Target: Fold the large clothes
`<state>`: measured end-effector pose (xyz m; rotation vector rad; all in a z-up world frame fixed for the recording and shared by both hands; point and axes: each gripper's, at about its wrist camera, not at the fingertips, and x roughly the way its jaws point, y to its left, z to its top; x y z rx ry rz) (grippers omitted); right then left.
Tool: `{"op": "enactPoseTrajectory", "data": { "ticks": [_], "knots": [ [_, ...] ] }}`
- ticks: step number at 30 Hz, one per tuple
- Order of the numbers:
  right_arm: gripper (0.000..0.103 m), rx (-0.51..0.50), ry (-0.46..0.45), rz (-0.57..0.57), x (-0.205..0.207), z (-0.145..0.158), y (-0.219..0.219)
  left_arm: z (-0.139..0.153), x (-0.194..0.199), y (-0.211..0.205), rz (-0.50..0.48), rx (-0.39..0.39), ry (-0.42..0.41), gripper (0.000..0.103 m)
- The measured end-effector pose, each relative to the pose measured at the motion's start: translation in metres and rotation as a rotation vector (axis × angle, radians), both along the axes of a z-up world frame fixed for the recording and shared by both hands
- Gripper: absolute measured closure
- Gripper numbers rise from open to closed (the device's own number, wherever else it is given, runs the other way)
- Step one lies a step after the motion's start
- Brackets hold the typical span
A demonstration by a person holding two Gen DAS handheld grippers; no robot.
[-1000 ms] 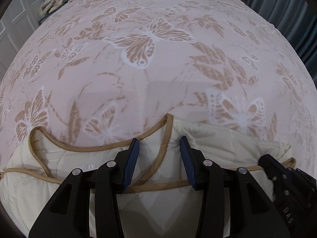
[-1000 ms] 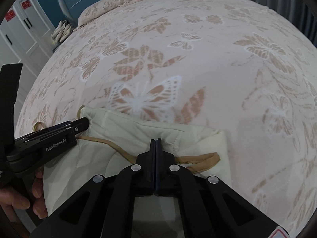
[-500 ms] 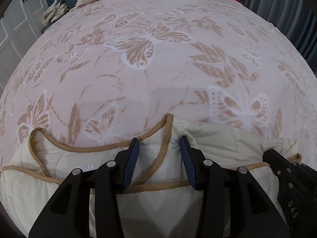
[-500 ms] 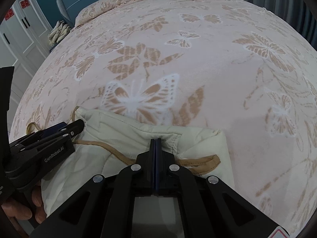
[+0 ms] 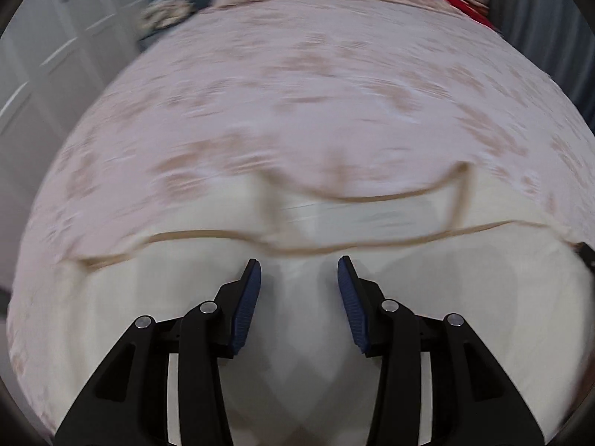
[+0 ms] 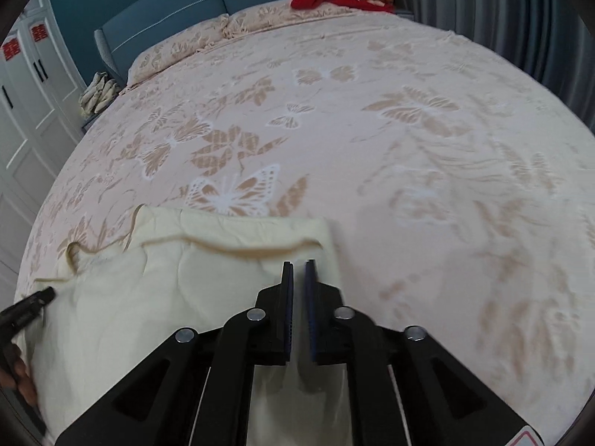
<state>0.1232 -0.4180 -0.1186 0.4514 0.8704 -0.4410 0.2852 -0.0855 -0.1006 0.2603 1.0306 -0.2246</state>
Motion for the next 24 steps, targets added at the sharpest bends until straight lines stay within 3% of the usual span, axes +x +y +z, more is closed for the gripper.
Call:
{"op": "enactPoseTrajectory", "data": {
  "ticks": [4,6,9,10,11,14,17,24],
  "knots": [
    [0.086,0.014,-0.01,-0.008,-0.041,0.014,0.005,0.011,-0.005,0.069,0.093,-0.002,-0.01,0.061],
    [0.071,0.03,-0.016,-0.022,-0.067,0.019,0.006,0.014,-0.014,0.105,0.137,-0.016,-0.005,0.061],
    [0.057,0.058,-0.008,-0.036,-0.105,0.024,0.011,0.023,-0.033,0.142,0.154,-0.111,0.012,0.062],
    [0.055,0.065,0.005,-0.041,-0.119,0.023,0.014,0.027,-0.046,0.156,0.163,-0.125,0.012,0.06],
    [0.053,0.072,0.014,-0.043,-0.127,0.022,0.016,0.03,-0.056,0.165,0.176,-0.114,0.005,0.049],
    [0.052,0.114,0.044,-0.043,-0.155,0.015,0.026,0.035,-0.084,0.196,0.219,-0.159,0.004,0.044],
    [0.051,0.163,0.058,-0.05,-0.175,0.005,0.039,0.024,-0.106,0.223,0.274,-0.207,0.071,0.04],
    [0.051,0.168,0.031,-0.034,-0.18,0.01,0.063,0.003,-0.129,0.254,0.378,-0.382,0.149,0.034]
  ]
}}
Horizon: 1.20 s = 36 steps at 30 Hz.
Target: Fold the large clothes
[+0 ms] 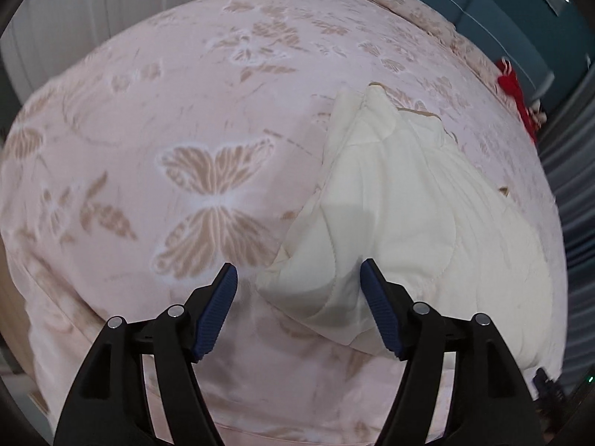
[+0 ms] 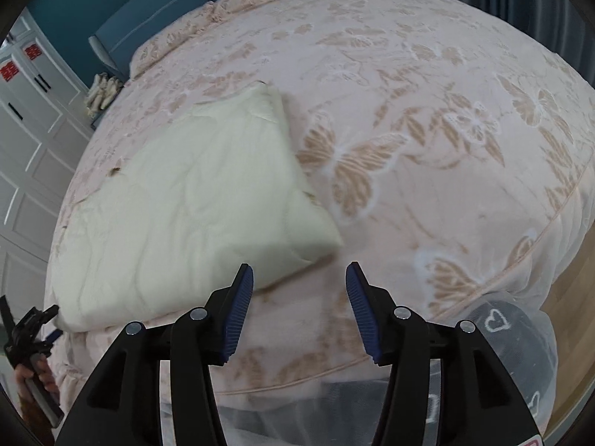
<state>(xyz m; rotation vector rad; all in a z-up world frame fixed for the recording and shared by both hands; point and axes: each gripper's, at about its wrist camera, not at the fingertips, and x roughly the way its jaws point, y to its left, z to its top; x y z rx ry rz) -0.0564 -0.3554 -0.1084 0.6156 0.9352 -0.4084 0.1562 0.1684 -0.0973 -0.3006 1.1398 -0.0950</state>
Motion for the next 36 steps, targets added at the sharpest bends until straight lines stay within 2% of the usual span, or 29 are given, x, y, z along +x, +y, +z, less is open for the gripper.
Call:
{"op": "enactPoseTrajectory", "data": {
  "ticks": [5,6,11,14,20,25,29,36],
  "knots": [
    [0.051,-0.065,-0.044,0.125,0.026,0.027,0.043,-0.007,0.002,-0.004,0.026,-0.065,0.026,0.031],
    [0.051,-0.087,-0.048,0.162,0.033,0.031,0.055,-0.006,0.002,-0.006,0.024,-0.053,0.024,0.031],
    [0.051,-0.166,-0.058,0.324,0.061,0.042,0.114,0.007,-0.004,-0.032,-0.038,0.108,-0.017,0.031],
    [0.051,-0.18,-0.055,0.397,0.078,0.043,0.147,0.012,-0.006,-0.034,-0.043,0.127,-0.031,0.031],
    [0.051,-0.187,-0.037,0.452,0.101,0.039,0.177,0.014,-0.007,-0.026,-0.044,0.102,-0.034,0.031],
    [0.062,-0.185,0.005,0.458,0.118,0.029,0.188,0.015,-0.006,-0.019,-0.028,0.081,-0.039,0.031],
    [0.075,-0.18,0.052,0.449,0.127,0.016,0.189,0.01,-0.001,-0.005,0.018,0.007,-0.015,0.031],
    [0.078,-0.189,0.105,0.456,0.142,-0.002,0.191,-0.008,0.007,0.001,0.038,-0.097,0.029,0.025]
  ]
}}
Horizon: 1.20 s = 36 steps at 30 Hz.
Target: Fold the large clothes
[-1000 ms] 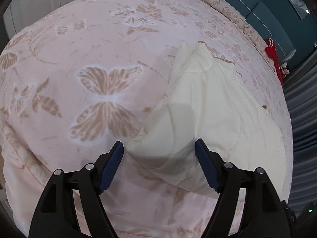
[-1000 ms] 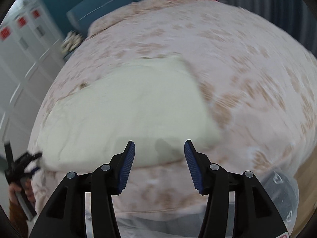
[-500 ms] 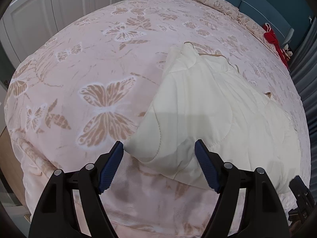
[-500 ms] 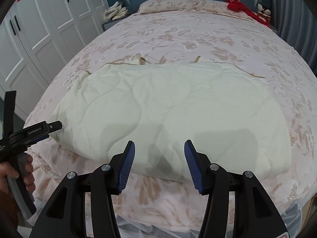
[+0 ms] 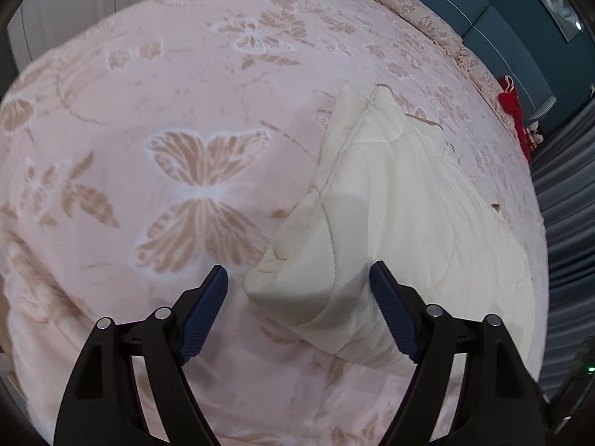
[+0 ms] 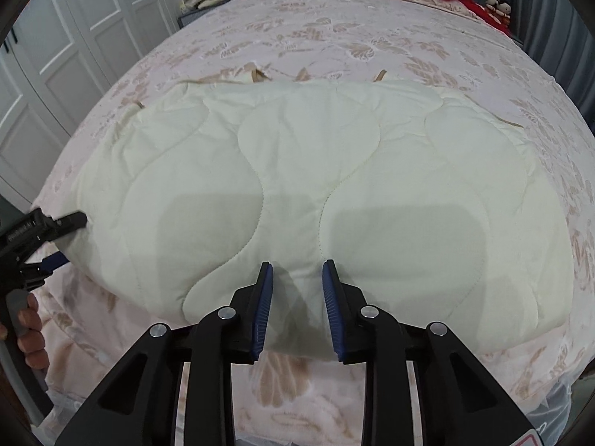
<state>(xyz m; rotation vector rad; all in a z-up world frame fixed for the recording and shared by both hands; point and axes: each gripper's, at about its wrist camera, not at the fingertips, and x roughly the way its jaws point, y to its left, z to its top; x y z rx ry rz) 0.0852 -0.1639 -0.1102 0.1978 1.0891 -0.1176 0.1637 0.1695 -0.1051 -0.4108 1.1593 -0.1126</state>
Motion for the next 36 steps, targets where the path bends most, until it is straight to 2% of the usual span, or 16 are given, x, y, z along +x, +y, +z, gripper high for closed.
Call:
{"op": "enactPoseTrajectory", "data": {
  "ticks": [5,9,14,16,20,21,24,29,33,36],
  "knots": [
    [0.078,-0.009,0.025,0.009,0.008,-0.011,0.001,-0.014,0.007,-0.005,0.015,-0.108,0.031,0.022],
    [0.078,-0.008,0.033,0.014,0.011,-0.018,0.001,-0.016,0.01,-0.013,0.023,-0.108,0.03,0.018],
    [0.078,0.02,0.044,0.01,0.017,-0.026,-0.002,-0.015,0.014,-0.024,-0.001,-0.08,0.02,0.019],
    [0.078,0.022,0.05,0.014,0.02,-0.027,-0.002,-0.011,0.013,-0.026,-0.012,-0.091,0.014,0.029],
    [0.078,0.019,0.063,0.021,0.022,-0.027,-0.001,0.009,0.004,-0.032,-0.072,-0.099,-0.032,0.068],
    [0.078,0.021,0.064,0.022,0.023,-0.027,-0.002,0.018,0.0,-0.034,-0.095,-0.101,-0.052,0.073],
    [0.077,0.039,0.068,0.021,0.02,-0.024,-0.002,0.042,-0.011,-0.036,-0.148,-0.11,-0.103,0.079],
    [0.077,0.104,0.089,0.032,0.004,-0.017,0.004,0.08,-0.041,-0.034,-0.215,-0.149,-0.162,0.083],
    [0.082,0.178,0.104,0.055,-0.023,-0.009,0.017,0.102,-0.07,-0.028,-0.233,-0.118,-0.187,0.084],
    [0.087,0.198,0.09,0.037,-0.037,-0.004,0.016,0.112,-0.089,-0.017,-0.222,-0.101,-0.171,0.084]
  ]
}}
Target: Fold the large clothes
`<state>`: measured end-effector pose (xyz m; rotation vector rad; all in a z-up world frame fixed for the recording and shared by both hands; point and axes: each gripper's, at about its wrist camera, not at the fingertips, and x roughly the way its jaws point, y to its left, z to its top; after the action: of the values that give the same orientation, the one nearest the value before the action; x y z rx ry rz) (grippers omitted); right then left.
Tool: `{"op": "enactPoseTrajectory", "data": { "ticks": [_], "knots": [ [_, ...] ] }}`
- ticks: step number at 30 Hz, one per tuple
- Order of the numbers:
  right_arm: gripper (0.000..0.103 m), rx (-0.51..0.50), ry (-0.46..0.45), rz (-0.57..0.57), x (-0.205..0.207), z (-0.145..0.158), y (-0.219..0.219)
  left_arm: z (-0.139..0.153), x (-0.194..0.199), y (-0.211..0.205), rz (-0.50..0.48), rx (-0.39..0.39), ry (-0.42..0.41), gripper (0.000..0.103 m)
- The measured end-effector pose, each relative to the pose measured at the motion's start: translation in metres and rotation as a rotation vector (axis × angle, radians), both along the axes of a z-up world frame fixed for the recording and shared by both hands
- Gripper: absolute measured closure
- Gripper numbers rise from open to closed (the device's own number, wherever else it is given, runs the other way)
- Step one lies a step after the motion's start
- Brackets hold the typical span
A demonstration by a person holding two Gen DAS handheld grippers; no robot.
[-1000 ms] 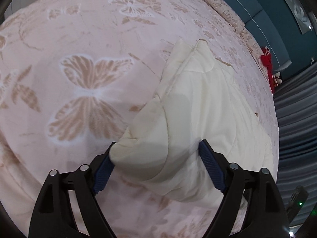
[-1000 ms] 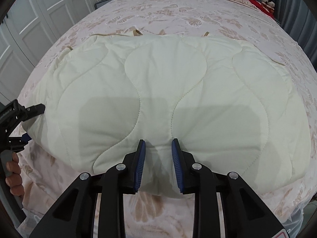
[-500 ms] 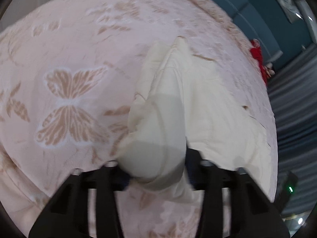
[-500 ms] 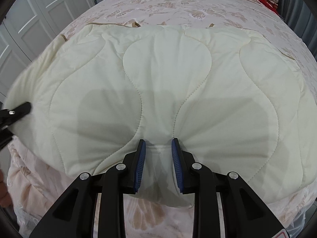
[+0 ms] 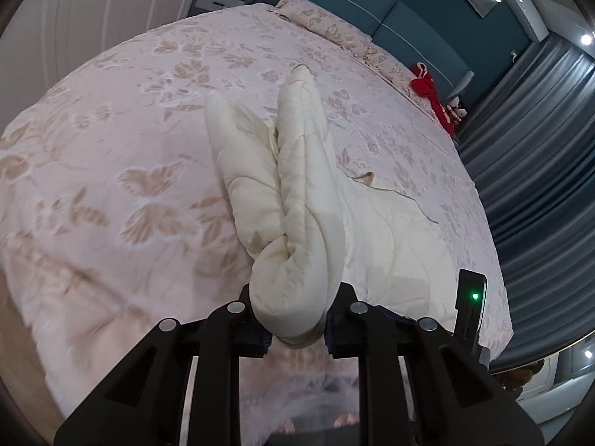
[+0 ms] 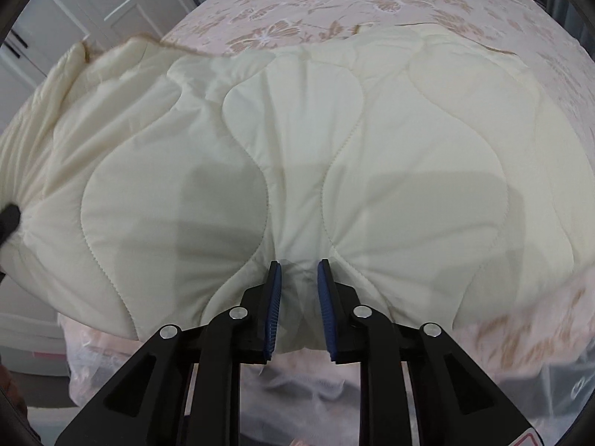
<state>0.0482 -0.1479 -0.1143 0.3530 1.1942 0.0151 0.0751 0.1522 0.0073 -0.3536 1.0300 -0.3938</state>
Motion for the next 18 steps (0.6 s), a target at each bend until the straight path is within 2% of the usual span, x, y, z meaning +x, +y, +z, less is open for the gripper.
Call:
{"op": "enactPoseTrajectory", "data": {
  "ticks": [5,10,14,18],
  "knots": [
    [0.092,-0.023,0.028,-0.014,0.003,-0.005,-0.01,-0.002,-0.003,-0.003,0.01,0.071,0.018,0.084],
    [0.092,-0.102,0.042,0.076,0.013,-0.019,0.005,0.01,0.011,-0.036,-0.033,0.115,-0.033,0.084],
    [0.093,0.005,0.009,0.042,0.001,-0.007,-0.017,0.027,0.016,-0.086,-0.112,0.159,-0.109,0.085],
    [0.094,0.006,-0.008,-0.006,-0.024,0.009,-0.045,0.037,0.017,-0.137,-0.187,0.198,-0.151,0.085]
  ]
}}
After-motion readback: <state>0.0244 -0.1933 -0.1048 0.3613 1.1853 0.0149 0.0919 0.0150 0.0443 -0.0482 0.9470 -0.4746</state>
